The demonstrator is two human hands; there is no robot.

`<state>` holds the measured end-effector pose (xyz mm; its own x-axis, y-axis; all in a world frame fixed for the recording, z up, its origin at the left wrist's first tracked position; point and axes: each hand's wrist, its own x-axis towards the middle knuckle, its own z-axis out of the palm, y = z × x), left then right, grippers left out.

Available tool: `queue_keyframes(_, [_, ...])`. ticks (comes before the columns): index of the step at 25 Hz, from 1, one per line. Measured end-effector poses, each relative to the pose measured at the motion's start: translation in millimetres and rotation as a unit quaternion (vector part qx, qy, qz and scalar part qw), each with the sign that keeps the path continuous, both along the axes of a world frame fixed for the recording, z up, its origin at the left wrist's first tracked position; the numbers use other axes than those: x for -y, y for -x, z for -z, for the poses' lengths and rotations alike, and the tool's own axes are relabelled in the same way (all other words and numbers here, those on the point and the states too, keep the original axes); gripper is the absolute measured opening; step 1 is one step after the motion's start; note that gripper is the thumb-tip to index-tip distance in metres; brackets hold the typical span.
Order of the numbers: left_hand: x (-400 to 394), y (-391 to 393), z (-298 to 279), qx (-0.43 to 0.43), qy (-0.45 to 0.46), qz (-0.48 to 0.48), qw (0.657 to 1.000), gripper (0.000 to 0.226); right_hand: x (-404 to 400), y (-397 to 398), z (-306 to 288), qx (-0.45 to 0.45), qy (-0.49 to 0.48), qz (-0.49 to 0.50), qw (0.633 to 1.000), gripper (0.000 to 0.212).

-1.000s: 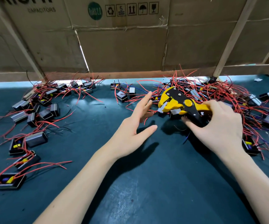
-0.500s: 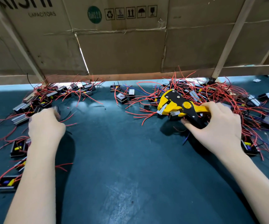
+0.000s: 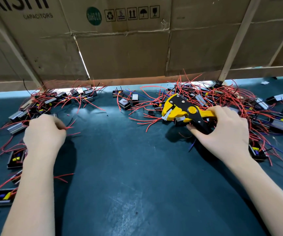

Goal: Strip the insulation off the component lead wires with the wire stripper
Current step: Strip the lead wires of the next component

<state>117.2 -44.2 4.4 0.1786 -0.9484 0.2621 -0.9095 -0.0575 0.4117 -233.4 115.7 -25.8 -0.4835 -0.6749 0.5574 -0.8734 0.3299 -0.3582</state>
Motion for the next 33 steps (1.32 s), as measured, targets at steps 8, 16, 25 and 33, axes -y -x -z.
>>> queue_keyframes(8, [-16.1,47.1,3.6,-0.100,0.154,0.292,0.939,0.017,1.5,2.1,1.7,-0.014,-0.013,0.007,1.000,0.058])
queue_keyframes(16, [-44.7,90.1,-3.9,-0.511,0.051,0.404,0.757,0.008,2.2,2.6,2.3,-0.015,-0.009,0.008,1.000,0.058])
queue_keyframes(25, [-57.4,110.4,11.9,-0.514,-0.109,0.413,0.744,0.013,2.3,1.9,2.6,-0.018,-0.008,0.003,1.000,0.057])
queue_keyframes(33, [-58.6,110.2,15.6,-0.391,-0.087,0.402,0.823,0.035,2.6,2.3,3.0,-0.023,-0.014,0.004,1.000,0.058])
